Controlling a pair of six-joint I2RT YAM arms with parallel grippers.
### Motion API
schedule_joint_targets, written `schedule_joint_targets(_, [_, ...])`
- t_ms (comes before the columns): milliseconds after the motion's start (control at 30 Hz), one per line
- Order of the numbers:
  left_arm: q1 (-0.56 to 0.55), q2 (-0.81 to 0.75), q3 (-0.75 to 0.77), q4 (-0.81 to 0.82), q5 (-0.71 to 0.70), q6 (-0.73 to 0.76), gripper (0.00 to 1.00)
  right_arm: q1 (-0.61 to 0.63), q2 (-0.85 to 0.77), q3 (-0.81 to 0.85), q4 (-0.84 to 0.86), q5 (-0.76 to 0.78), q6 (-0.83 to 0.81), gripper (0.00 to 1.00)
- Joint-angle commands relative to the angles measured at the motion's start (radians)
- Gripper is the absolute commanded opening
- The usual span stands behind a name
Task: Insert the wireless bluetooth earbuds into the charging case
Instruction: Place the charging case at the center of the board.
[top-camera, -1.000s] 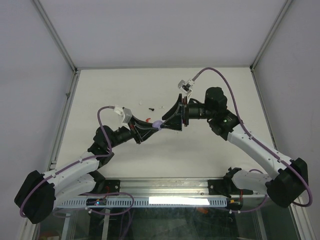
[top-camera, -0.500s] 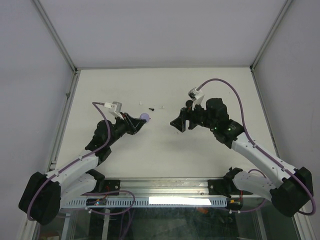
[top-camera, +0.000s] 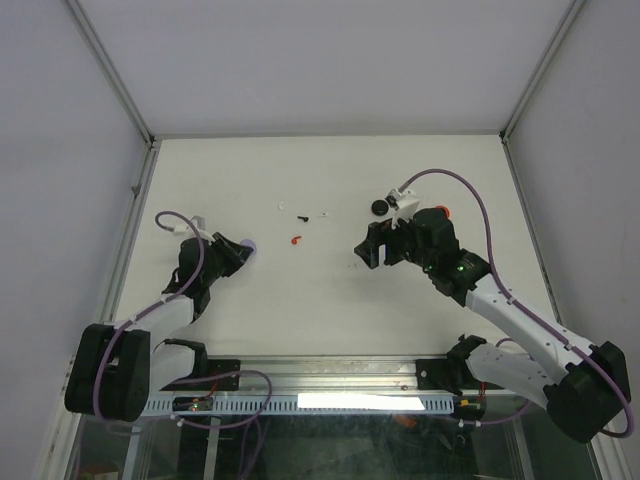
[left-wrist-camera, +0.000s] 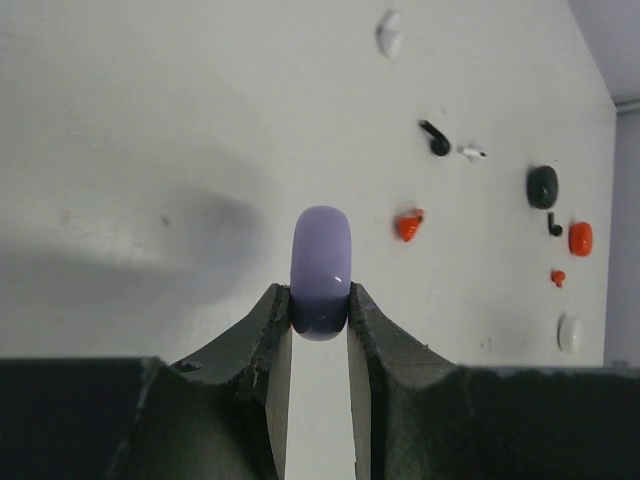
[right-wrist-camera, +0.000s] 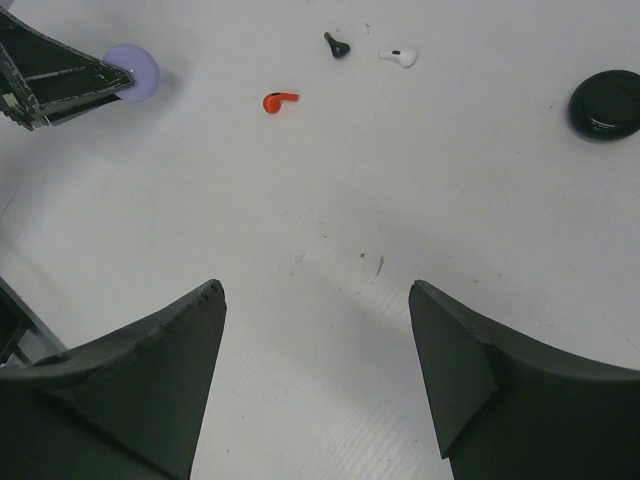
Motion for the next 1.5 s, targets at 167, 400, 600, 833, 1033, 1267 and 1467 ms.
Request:
schedule_joint_targets(167, [0.162,0.182,0.02,0.129,0.077,-0.045,0.14,-0.005,-0.026,-0.009,0.047,0.025,-0.007,0.77])
schedule_joint_targets(400, [0.198,0.216,0.018,0.094,0.058,-0.066,0.42,-0.005,-0.031,-0.002,0.029,0.047,-0.008,0.77])
schedule_joint_targets(600, [0.203,0.084,0.016,-0.07,-0.011,-0.058,0.68,-0.005,-0.027,0.008,0.009,0.078,-0.002,0.78])
schedule_joint_targets(833, [0.204,-0.094,0.064,-0.331,-0.075,-0.032,0.81,-0.009,-0.026,0.023,-0.042,0.175,0.012,0.8])
schedule_joint_targets(1033, [0.203,-0.253,0.182,-0.555,-0.059,0.022,0.97,-0.041,0.003,0.051,-0.121,0.257,0.037,0.84])
schedule_joint_targets(1267, [0.204,-0.333,0.38,-0.707,0.006,0.219,0.99,-0.116,0.07,0.066,-0.154,0.353,0.078,0.89])
schedule_joint_targets(1467, [0.203,-0.358,0.51,-0.72,0.054,0.456,0.99,-0.232,0.125,0.056,-0.15,0.424,0.113,0.91])
